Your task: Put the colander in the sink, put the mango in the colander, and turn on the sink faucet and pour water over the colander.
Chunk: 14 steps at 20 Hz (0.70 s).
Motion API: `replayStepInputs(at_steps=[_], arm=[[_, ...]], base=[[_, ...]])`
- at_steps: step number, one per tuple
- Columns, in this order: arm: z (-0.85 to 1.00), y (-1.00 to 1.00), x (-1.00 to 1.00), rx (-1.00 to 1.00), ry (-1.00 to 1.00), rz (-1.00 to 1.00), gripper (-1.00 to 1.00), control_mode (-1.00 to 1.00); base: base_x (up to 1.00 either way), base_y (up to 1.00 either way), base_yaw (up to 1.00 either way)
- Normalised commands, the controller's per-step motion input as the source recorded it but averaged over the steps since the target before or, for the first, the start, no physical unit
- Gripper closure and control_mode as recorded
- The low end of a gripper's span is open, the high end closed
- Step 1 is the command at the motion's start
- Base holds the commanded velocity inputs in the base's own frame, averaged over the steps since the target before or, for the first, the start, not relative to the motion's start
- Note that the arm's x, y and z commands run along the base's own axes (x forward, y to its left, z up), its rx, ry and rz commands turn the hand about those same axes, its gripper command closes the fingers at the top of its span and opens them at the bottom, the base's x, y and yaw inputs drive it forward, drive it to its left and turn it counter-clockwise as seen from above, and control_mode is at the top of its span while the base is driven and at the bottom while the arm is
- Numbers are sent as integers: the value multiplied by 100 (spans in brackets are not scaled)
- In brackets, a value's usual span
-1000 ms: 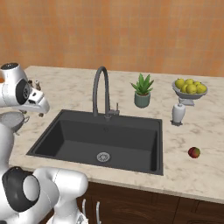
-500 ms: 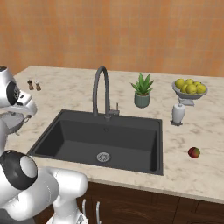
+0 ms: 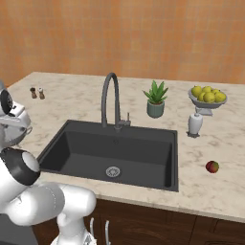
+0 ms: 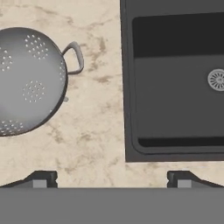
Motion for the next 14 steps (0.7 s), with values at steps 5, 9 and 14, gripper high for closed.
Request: replayStepInputs(at_steps=[5, 9, 14], arm=[[-23, 51, 4, 0, 2, 0, -100, -100], [-26, 43, 18, 0, 0, 0, -100, -100], [-21, 38, 23, 0, 0, 0, -100, -100]], base=[[0, 0, 0], [0, 0, 0], [0, 0, 0]])
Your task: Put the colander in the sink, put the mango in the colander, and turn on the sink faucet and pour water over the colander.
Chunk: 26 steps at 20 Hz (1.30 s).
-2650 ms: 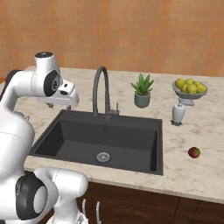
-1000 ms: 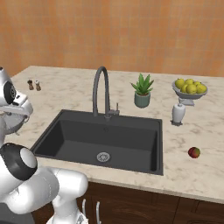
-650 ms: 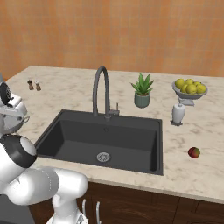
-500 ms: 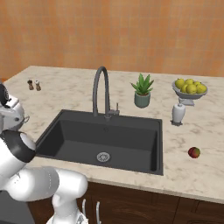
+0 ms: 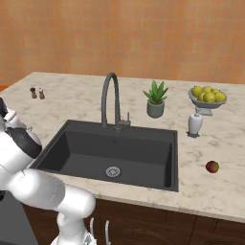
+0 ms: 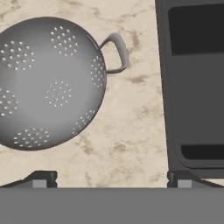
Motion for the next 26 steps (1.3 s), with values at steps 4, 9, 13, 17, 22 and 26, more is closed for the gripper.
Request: replayStepInputs(at_steps=[4, 9, 13, 17, 22, 26], arm=[[-16, 42, 18, 0, 0, 0, -100, -100], [-9, 41, 12, 0, 0, 0, -100, -100], [-8, 16, 29, 1, 0, 0, -100, -100], [-19, 0, 29, 6, 0, 0, -100, -100], [-29, 0, 5, 7, 0, 0, -100, -100], [-24, -12, 0, 8, 0, 0, -100, -100]], base=[[0, 0, 0], [0, 0, 0], [0, 0, 0], [0, 0, 0], [0, 0, 0], [0, 0, 0]])
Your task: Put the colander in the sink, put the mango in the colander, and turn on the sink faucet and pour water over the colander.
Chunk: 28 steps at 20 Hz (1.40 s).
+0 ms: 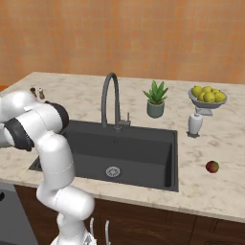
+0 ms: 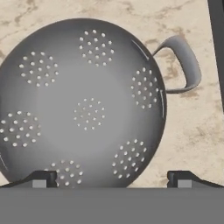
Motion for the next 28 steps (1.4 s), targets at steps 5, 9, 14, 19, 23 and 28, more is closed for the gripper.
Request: replayStepInputs(at_steps=[5, 9, 14, 19, 23, 28], arm=[[-7, -18, 0, 5, 0, 0, -100, -100], [-22, -43, 0, 6, 0, 0, -100, -100], [-20, -40, 0, 6, 0, 0, -100, -100], [-30, -40, 0, 10, 0, 0, -100, -100], [-28, -6, 0, 2, 0, 0, -100, -100], [-6, 7, 11, 0, 0, -2, -100, -100]], base=[[0, 0, 0], [0, 0, 0], [0, 0, 0], [0, 0, 0], [0, 0, 0], [0, 0, 0]])
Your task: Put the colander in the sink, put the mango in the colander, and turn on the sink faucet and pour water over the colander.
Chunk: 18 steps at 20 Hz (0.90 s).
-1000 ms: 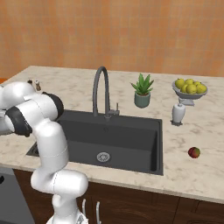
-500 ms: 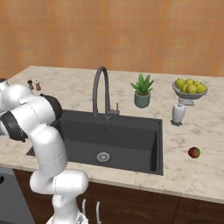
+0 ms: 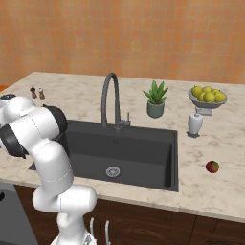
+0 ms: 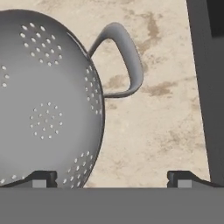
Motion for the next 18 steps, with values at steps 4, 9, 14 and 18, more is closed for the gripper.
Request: replayStepInputs(at_steps=[4, 9, 14, 18], arm=[[-2, 17, 23, 0, 0, -1, -100, -100], [-10, 21, 15, 0, 0, -1, -100, -100], [-8, 26, 14, 0, 0, -2, -100, -100], [-14, 7, 3, 0, 0, -3, -100, -100]], base=[[0, 0, 0], [0, 0, 0], [0, 0, 0], [0, 0, 0]])
